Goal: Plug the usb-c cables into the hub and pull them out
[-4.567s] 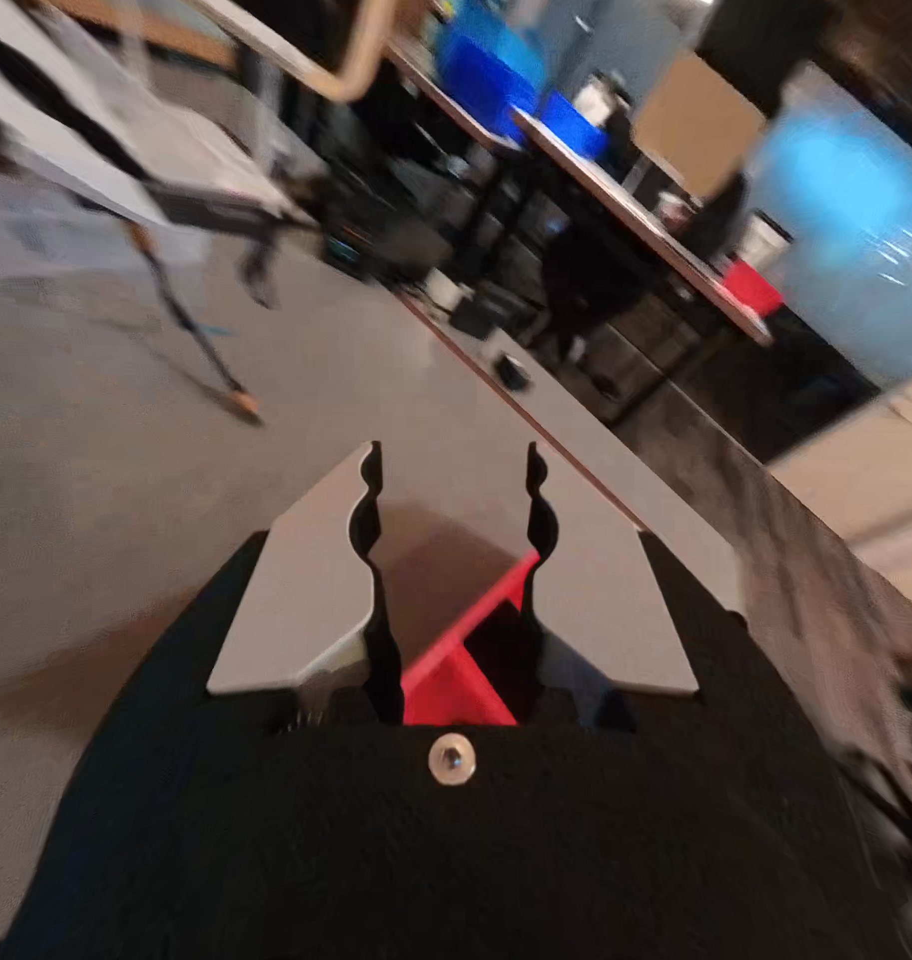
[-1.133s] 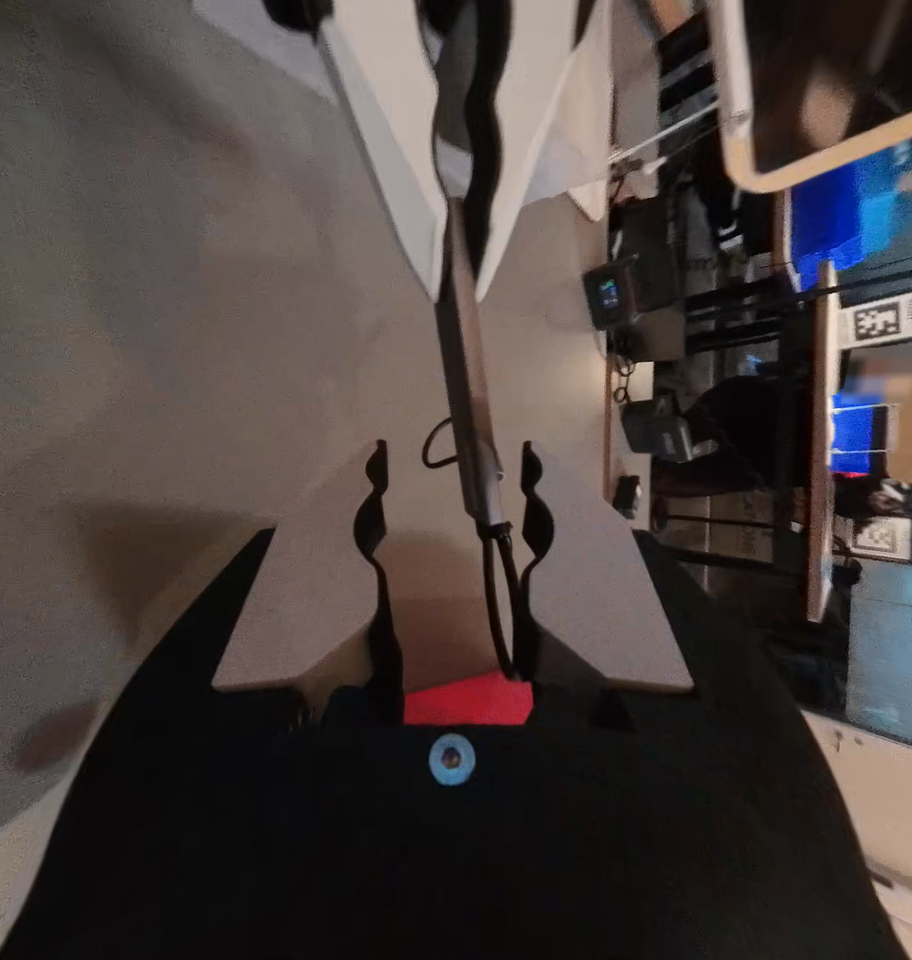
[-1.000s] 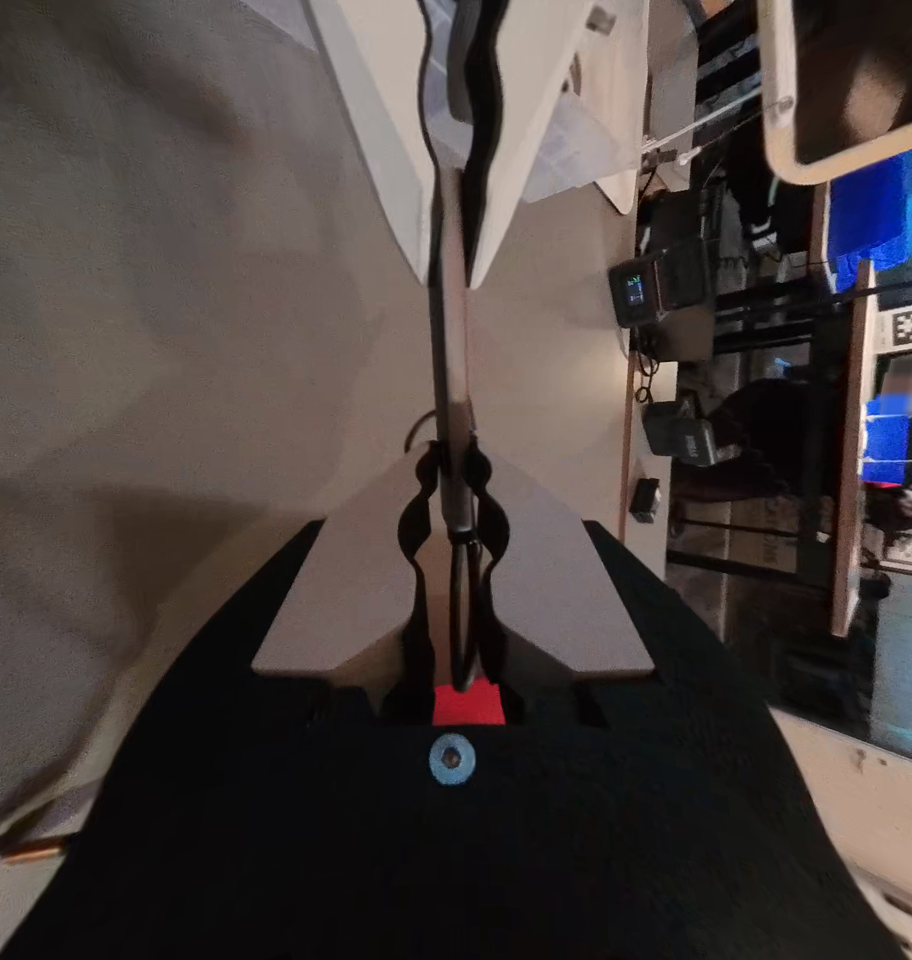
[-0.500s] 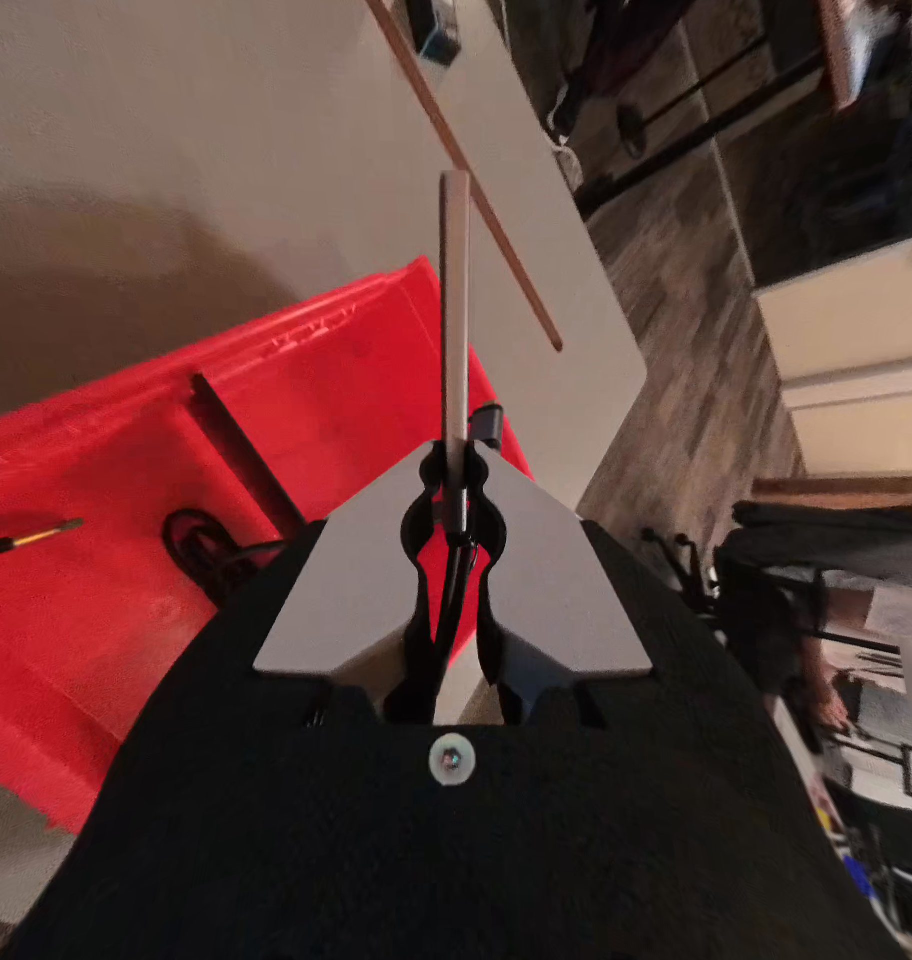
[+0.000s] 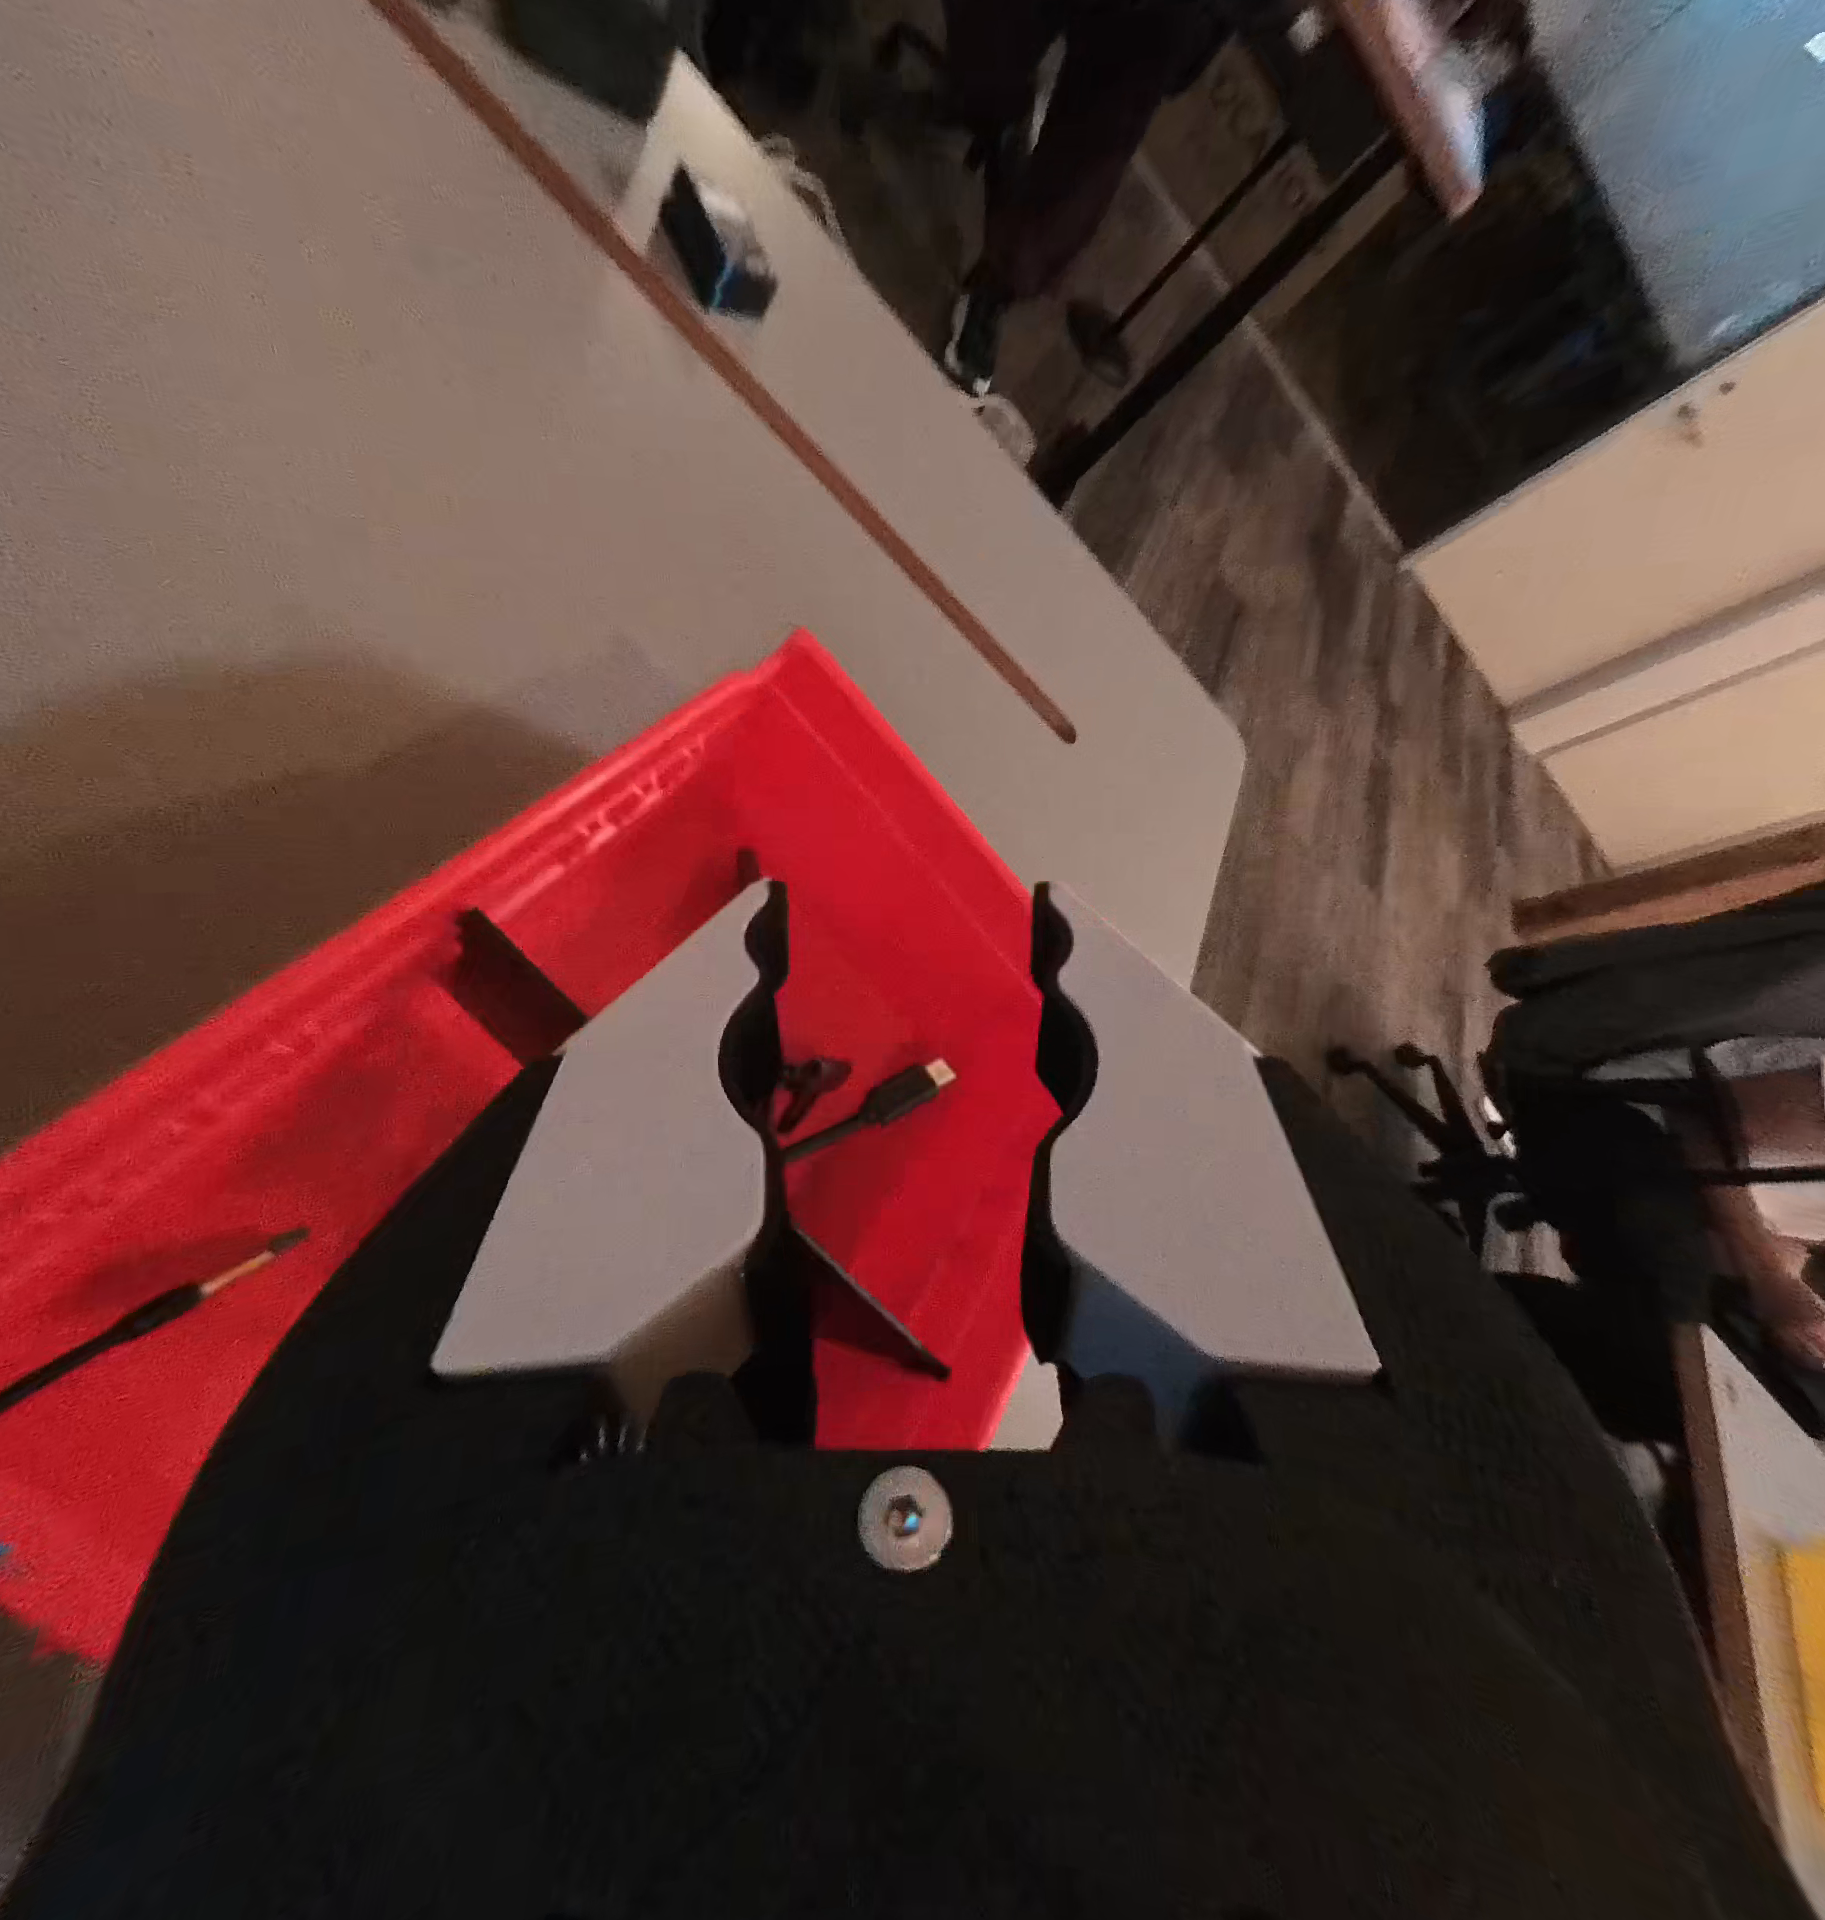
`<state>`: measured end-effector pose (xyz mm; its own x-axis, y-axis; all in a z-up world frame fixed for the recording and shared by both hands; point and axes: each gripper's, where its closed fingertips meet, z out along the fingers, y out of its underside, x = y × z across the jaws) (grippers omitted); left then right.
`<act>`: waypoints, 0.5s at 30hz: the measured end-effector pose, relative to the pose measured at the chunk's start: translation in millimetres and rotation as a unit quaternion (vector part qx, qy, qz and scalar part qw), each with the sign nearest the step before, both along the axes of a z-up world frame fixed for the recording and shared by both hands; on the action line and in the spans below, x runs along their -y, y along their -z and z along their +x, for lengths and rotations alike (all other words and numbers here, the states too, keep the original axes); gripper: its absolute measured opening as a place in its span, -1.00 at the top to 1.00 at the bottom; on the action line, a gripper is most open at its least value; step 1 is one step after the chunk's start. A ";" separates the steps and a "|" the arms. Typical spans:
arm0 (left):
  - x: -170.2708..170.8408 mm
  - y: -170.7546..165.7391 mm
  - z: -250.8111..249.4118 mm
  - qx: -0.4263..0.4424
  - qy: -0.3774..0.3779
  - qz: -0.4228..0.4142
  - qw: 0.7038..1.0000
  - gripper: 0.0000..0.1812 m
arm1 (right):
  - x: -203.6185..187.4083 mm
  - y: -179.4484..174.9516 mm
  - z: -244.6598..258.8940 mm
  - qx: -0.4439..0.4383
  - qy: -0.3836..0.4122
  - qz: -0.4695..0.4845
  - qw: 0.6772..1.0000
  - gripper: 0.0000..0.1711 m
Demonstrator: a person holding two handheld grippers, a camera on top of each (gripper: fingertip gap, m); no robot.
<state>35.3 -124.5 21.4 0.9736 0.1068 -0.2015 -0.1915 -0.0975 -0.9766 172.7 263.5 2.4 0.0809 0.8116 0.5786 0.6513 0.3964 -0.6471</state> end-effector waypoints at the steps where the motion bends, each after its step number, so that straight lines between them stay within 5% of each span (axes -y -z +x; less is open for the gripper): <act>1: 6.4 -2.7 -4.9 -0.001 -0.012 0.004 1.000 0.42 | 15.3 -12.6 3.9 -0.033 0.000 0.007 0.999 0.46; 4: 30.5 -11.6 -28.3 -0.003 -0.068 0.013 0.998 0.42 | 77.5 -41.7 9.0 -0.138 -0.019 0.000 0.990 0.54; 8: 70.4 -12.3 -74.6 0.017 -0.169 0.003 0.985 0.47 | 192.6 -50.4 -22.4 -0.273 -0.153 -0.058 0.948 0.66; 11: 98.0 2.8 -110.9 0.043 -0.236 -0.049 0.970 0.47 | 249.3 -12.1 -62.2 -0.285 -0.245 -0.106 0.921 0.65; 15: 110.4 44.2 -147.5 0.087 -0.247 -0.189 0.946 0.49 | 251.7 46.4 -101.0 -0.281 -0.254 -0.049 0.924 0.65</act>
<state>-112.2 -234.9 -22.8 0.8461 0.5092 -0.1575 0.1290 -0.4823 -0.8664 71.7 11.8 -44.0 -0.0603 0.8739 0.4824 -0.0532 0.4798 -0.8758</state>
